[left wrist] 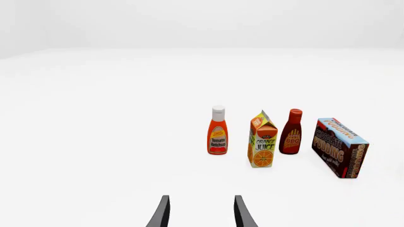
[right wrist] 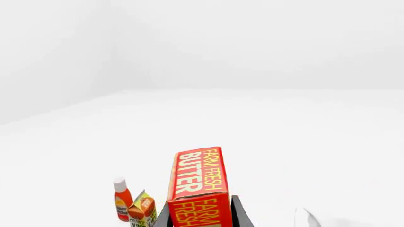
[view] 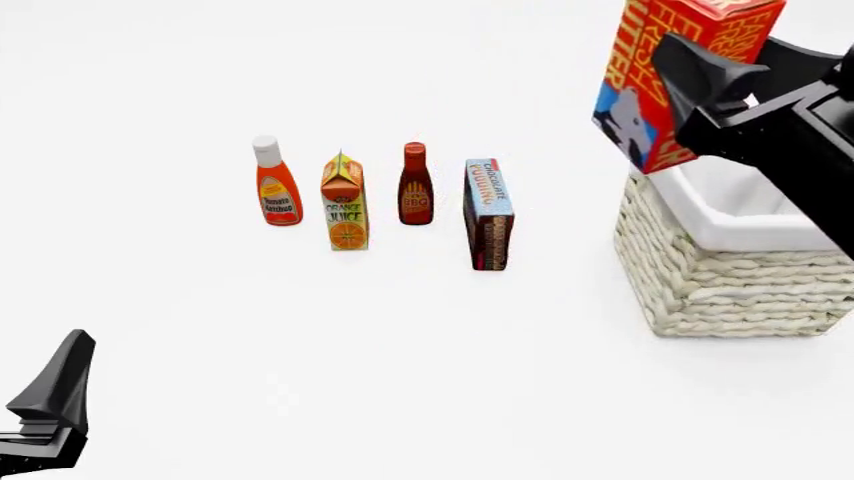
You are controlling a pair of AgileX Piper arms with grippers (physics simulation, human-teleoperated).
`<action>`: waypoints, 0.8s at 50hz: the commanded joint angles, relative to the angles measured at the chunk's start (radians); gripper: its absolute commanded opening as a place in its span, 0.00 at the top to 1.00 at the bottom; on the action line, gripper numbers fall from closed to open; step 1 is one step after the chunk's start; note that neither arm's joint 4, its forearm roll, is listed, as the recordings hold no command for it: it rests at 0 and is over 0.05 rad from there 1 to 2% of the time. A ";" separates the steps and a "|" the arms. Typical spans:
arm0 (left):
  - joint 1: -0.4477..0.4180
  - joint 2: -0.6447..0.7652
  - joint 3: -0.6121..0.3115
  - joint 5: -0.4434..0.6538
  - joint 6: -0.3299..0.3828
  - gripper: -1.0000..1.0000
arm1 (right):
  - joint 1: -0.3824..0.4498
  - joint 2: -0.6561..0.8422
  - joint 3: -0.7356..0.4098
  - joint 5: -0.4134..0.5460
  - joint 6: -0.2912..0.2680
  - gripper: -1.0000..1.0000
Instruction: Pick the butter and place it in the basket.
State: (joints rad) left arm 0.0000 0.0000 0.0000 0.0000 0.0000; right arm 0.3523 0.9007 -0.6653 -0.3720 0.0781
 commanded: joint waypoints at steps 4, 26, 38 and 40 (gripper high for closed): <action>0.000 0.000 0.000 0.000 0.000 0.00 | -0.077 -0.021 -0.009 -0.003 0.037 1.00; 0.000 0.000 0.000 0.000 0.000 0.00 | -0.180 -0.030 0.020 -0.026 0.064 1.00; 0.000 0.000 0.000 0.000 0.000 0.00 | -0.231 -0.037 0.022 -0.030 0.069 1.00; 0.000 0.000 0.000 0.000 0.000 0.00 | -0.235 -0.035 0.024 -0.033 0.069 1.00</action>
State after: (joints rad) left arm 0.0000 0.0000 0.0000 0.0000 0.0000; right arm 0.1548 0.8769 -0.6291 -0.3947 0.1207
